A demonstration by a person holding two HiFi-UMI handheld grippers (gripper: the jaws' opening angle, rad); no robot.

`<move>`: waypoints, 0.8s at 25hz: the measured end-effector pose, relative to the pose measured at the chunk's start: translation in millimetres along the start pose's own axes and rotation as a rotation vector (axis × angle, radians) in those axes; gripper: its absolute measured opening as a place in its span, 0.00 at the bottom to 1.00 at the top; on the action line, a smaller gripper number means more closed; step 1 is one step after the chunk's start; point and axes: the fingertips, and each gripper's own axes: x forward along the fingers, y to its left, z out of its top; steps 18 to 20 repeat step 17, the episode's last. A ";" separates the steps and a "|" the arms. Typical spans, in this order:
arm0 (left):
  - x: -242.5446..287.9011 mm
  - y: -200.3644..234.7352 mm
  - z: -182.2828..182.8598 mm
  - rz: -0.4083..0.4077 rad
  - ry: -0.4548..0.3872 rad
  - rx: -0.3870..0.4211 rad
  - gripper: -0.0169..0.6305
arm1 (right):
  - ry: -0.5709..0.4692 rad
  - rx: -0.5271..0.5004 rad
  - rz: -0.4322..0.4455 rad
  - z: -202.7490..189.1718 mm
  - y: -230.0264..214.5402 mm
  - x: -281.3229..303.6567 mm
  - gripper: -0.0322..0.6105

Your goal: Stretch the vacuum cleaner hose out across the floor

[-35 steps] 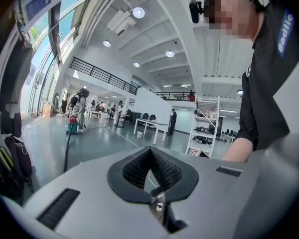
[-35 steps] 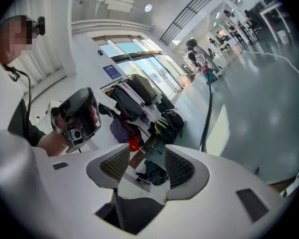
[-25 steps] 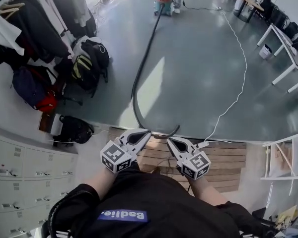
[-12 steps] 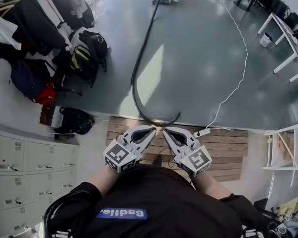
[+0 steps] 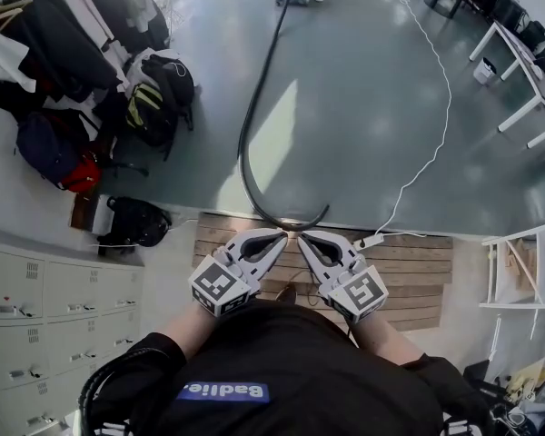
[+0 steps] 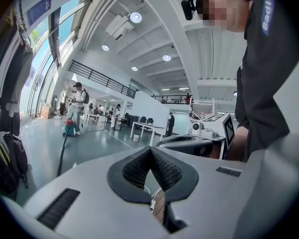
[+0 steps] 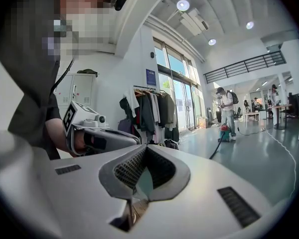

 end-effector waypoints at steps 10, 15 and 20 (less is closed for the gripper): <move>-6.1 9.4 -1.7 0.011 0.001 0.001 0.02 | 0.015 0.007 0.005 -1.5 -1.1 12.6 0.06; -10.0 13.7 0.4 0.019 -0.001 0.004 0.02 | 0.026 0.036 0.001 0.0 0.4 17.0 0.06; -10.7 14.9 1.9 0.021 -0.003 0.007 0.02 | 0.020 0.024 0.006 0.5 -0.7 18.2 0.06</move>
